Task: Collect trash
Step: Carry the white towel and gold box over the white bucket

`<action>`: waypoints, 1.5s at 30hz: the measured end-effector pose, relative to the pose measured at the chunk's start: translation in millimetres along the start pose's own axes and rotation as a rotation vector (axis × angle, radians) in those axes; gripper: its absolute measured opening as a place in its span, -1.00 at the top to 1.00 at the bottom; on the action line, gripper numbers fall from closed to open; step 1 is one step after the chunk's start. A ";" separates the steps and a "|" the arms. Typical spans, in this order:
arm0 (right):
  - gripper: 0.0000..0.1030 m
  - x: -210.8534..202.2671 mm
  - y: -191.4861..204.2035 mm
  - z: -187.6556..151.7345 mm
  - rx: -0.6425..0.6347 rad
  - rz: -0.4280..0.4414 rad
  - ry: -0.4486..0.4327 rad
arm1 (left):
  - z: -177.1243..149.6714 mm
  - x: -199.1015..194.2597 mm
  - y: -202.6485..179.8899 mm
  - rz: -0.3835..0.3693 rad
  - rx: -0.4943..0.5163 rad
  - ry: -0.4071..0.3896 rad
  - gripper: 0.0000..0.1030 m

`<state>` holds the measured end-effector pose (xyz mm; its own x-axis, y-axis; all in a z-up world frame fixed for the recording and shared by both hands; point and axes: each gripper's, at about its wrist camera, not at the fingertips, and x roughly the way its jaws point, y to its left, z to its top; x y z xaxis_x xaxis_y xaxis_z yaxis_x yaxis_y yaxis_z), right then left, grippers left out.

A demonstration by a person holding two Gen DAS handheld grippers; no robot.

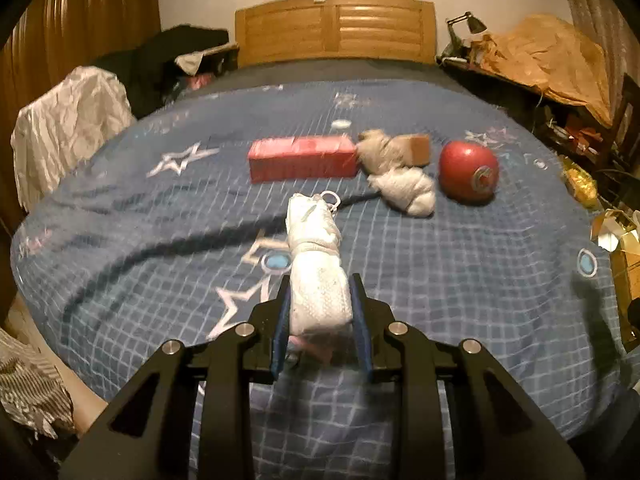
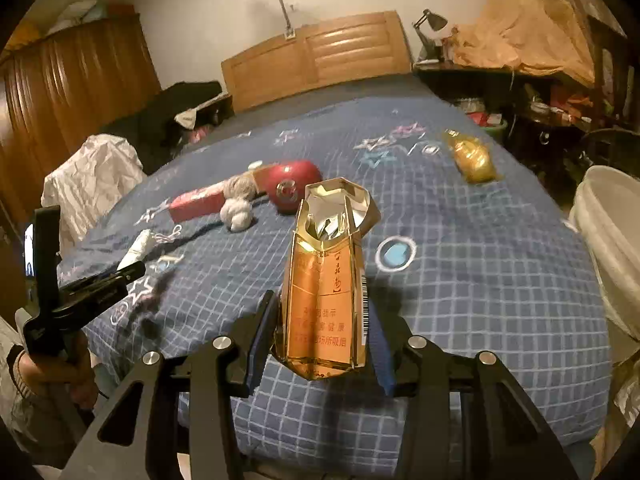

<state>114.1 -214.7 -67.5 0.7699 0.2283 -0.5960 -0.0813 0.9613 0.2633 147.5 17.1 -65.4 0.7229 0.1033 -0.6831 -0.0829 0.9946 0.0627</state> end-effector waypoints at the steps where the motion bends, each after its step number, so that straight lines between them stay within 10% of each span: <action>1: 0.13 -3.9 -1.9 1.6 0.000 -0.002 -0.009 | 4.1 -4.3 -4.9 -0.001 0.009 -0.016 0.49; 26: 0.11 -195.6 -167.6 83.2 0.068 -0.353 -0.358 | 87.3 -86.7 -262.3 -0.353 0.346 -0.307 0.49; 45: 0.10 -248.2 -329.5 68.4 0.186 -0.561 -0.301 | 64.2 -82.5 -453.1 -0.691 0.595 -0.213 0.49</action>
<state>-6.9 -598.6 45.6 0.8089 -0.3782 -0.4502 0.4734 0.8730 0.1171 169.4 -441.3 9.2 0.5961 -0.5715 -0.5640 0.7341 0.6724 0.0946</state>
